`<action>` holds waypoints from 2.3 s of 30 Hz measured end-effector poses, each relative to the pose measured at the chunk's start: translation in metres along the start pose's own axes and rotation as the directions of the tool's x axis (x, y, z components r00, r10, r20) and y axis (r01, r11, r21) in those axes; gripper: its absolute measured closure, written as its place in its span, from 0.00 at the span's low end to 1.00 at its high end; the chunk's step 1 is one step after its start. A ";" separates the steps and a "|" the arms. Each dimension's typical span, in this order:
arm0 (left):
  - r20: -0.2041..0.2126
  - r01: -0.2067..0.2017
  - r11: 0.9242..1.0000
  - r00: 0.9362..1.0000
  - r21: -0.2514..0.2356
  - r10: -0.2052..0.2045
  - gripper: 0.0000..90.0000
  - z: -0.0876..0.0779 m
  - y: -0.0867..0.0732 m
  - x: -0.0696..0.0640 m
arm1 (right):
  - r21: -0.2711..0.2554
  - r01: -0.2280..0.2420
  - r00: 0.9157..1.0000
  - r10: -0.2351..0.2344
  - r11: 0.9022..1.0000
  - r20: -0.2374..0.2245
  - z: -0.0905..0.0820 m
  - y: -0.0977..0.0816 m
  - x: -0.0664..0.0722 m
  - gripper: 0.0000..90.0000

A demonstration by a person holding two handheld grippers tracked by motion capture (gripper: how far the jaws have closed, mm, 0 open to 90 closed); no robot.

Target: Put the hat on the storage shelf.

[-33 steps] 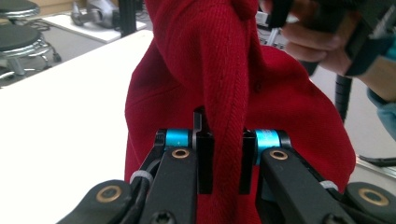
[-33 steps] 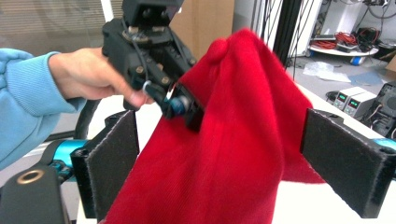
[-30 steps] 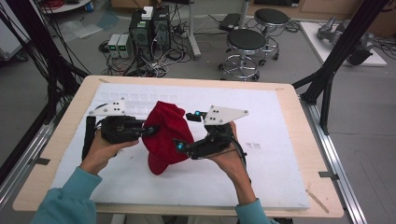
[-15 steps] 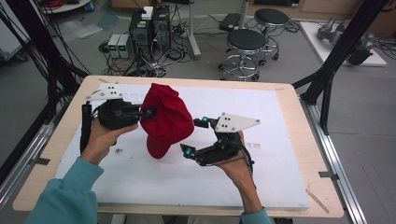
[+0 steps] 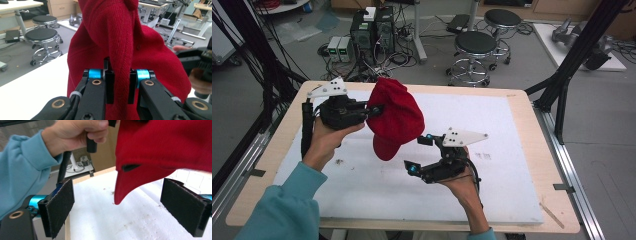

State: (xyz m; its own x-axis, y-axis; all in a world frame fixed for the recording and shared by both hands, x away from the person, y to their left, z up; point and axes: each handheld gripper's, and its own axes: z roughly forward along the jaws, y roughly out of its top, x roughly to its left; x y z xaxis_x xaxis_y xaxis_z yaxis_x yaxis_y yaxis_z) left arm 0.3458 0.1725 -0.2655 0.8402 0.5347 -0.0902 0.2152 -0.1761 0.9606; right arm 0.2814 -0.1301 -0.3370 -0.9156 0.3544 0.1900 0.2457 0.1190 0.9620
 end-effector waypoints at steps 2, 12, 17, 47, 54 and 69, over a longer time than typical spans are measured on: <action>-0.001 0.002 1.000 1.000 -0.002 -0.002 0.93 0.002 0.001 -0.001 | 0.019 -0.001 1.000 0.001 1.000 0.009 0.004 -0.002 0.000 0.12; -0.013 0.012 1.000 1.000 -0.014 -0.013 0.93 0.013 0.005 -0.011 | 0.039 -0.016 0.996 0.013 0.999 0.093 0.022 -0.005 0.000 0.23; -0.003 0.006 0.999 1.000 -0.032 -0.007 0.93 0.017 0.009 -0.016 | 0.020 -0.020 0.993 0.018 1.000 0.116 0.025 -0.004 0.000 0.37; 0.001 -0.009 0.999 1.000 -0.039 0.009 0.93 0.021 0.009 -0.021 | 0.029 -0.068 0.986 0.063 0.997 0.152 0.023 -0.005 -0.002 0.94; 0.006 -0.014 0.999 1.000 -0.036 0.015 0.92 0.021 0.009 -0.020 | 0.028 -0.066 0.986 0.061 0.997 0.158 0.023 -0.005 -0.001 0.94; 0.003 0.018 0.997 1.000 -0.075 -0.018 0.21 0.010 0.004 -0.007 | 0.025 -0.054 0.982 0.048 0.998 0.182 0.022 -0.004 0.001 0.95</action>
State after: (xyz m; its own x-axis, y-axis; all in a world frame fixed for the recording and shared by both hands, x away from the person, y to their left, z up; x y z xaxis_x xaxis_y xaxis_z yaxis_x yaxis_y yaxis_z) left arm 0.3460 0.1595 -0.2636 0.8379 0.5350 -0.1082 0.1921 -0.1036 0.9759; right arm 0.2864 -0.1095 -0.3445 -0.8293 0.5228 0.1973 0.3022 0.1226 0.9453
